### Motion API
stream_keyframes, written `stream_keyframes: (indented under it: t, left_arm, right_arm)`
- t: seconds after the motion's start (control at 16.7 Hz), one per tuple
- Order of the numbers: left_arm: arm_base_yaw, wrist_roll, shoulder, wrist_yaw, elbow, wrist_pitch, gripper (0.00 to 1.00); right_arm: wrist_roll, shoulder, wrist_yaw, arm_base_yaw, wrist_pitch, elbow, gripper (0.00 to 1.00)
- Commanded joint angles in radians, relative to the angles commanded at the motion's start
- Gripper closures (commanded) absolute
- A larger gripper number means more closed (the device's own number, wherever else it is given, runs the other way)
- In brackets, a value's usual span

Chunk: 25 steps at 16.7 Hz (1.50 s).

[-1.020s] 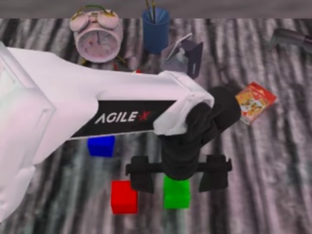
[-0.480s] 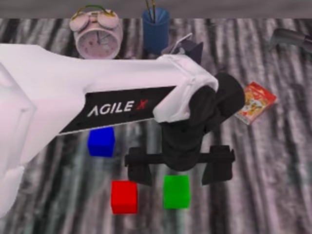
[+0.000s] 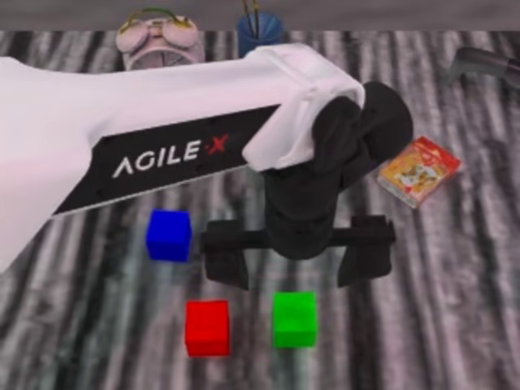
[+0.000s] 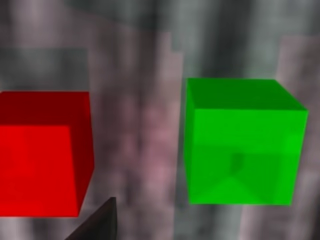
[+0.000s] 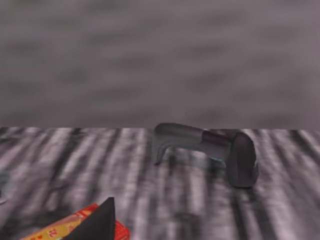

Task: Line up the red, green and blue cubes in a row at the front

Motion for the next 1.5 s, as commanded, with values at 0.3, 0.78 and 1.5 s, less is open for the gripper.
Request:
stream_keyframes:
  t: [0.3, 0.78, 1.5]
  left_arm:
    - [0.088, 0.106, -0.001, 0.001, -0.010, 0.009, 0.00]
    - [0.407, 0.493, -0.003, 0.006, -0.050, 0.036, 0.00]
    - [0.479, 0.574, 0.037, 0.007, -0.123, 0.155, 0.00]
  right_arm:
    - [0.000, 0.000, 0.000, 0.000, 0.000, 0.000, 0.00]
    - [0.000, 0.000, 0.000, 0.000, 0.000, 0.000, 0.00]
    - [0.000, 0.000, 0.000, 0.000, 0.000, 0.000, 0.00]
